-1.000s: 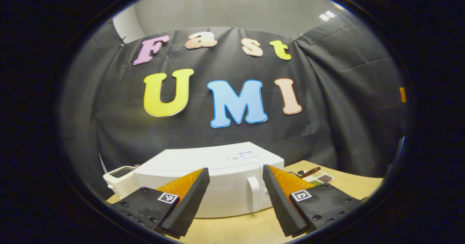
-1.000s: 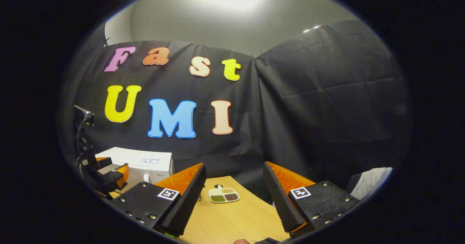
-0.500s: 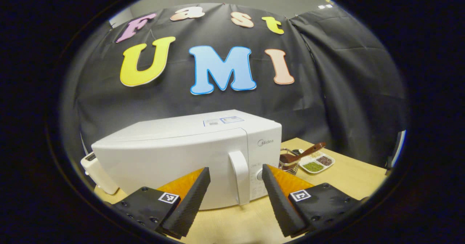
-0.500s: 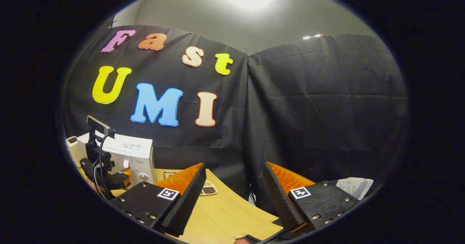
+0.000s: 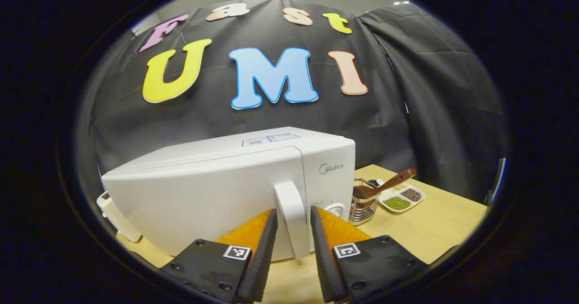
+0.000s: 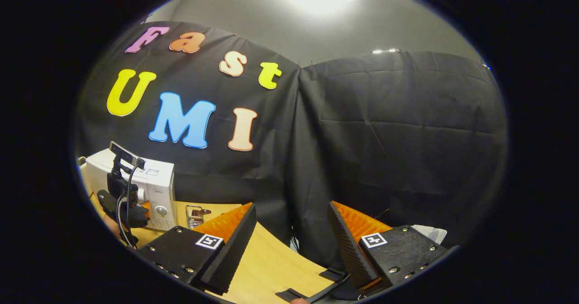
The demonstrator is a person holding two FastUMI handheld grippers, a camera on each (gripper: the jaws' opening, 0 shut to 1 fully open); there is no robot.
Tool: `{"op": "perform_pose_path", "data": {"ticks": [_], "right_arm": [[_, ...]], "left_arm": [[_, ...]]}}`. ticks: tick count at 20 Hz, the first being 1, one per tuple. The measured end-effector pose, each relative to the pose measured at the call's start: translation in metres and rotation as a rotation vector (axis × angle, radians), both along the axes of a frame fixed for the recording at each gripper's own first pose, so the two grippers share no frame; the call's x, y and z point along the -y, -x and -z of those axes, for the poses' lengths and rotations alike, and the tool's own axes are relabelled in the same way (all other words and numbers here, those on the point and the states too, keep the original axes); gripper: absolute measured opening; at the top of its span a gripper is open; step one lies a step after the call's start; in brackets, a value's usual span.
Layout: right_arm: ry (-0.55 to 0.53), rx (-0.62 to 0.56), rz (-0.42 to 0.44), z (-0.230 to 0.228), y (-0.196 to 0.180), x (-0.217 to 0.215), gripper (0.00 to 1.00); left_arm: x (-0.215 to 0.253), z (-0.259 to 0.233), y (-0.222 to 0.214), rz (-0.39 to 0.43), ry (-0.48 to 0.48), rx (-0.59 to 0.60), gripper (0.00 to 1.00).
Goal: Open the microwave oven with the left hand, put the food in, and close the microwave oven.
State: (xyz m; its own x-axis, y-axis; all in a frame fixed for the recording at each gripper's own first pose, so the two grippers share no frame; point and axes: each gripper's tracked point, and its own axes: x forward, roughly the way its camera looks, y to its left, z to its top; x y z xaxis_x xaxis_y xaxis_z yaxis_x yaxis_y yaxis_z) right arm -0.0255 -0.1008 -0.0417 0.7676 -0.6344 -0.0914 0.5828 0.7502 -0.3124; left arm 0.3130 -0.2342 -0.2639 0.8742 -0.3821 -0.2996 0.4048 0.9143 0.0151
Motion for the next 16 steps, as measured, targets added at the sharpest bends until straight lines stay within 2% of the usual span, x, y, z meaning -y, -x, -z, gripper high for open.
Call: {"op": "perform_pose_path", "data": {"ticks": [2,3,4,5,6,8,9,10,12,13,14,16], "right_arm": [[0.008,0.000,0.008,-0.002,0.004,0.001,0.95],[0.010,0.000,0.012,-0.002,0.006,0.002,0.95],[0.012,0.000,0.016,-0.003,0.008,0.001,0.95],[0.011,0.000,0.017,-0.003,0.010,0.002,0.95],[0.011,0.000,0.019,-0.003,0.011,0.000,0.95],[0.010,-0.006,0.018,-0.003,0.014,-0.001,0.95],[0.011,-0.007,0.016,-0.002,0.015,-0.001,0.95],[0.012,-0.007,0.013,-0.004,0.016,-0.003,0.95],[0.013,-0.010,-0.005,-0.004,0.016,-0.009,0.95],[0.020,-0.009,-0.014,-0.004,0.017,-0.010,0.95],[0.024,-0.011,-0.027,-0.005,0.016,-0.013,0.95],[0.026,-0.020,-0.052,-0.001,0.013,-0.017,0.95]], "left_arm": [[0.003,0.001,0.000,0.002,0.012,-0.003,0.34],[0.003,0.001,-0.001,-0.001,0.015,-0.002,0.39],[0.003,0.002,-0.001,0.000,0.016,-0.007,0.39],[0.003,0.002,0.000,-0.003,0.025,-0.015,0.31],[0.003,0.002,-0.001,-0.007,0.033,-0.032,0.34],[0.001,0.001,0.004,-0.022,0.031,-0.042,0.29],[0.002,0.003,0.002,-0.025,0.014,-0.044,0.26],[0.001,0.001,0.002,-0.035,0.015,-0.043,0.18],[0.002,0.001,0.002,-0.040,0.066,-0.074,0.13],[0.002,0.002,0.003,-0.033,0.075,-0.083,0.18],[0.003,0.003,0.003,-0.032,0.071,-0.087,0.12],[-0.003,0.004,0.022,-0.041,0.073,-0.113,0.15]]}}
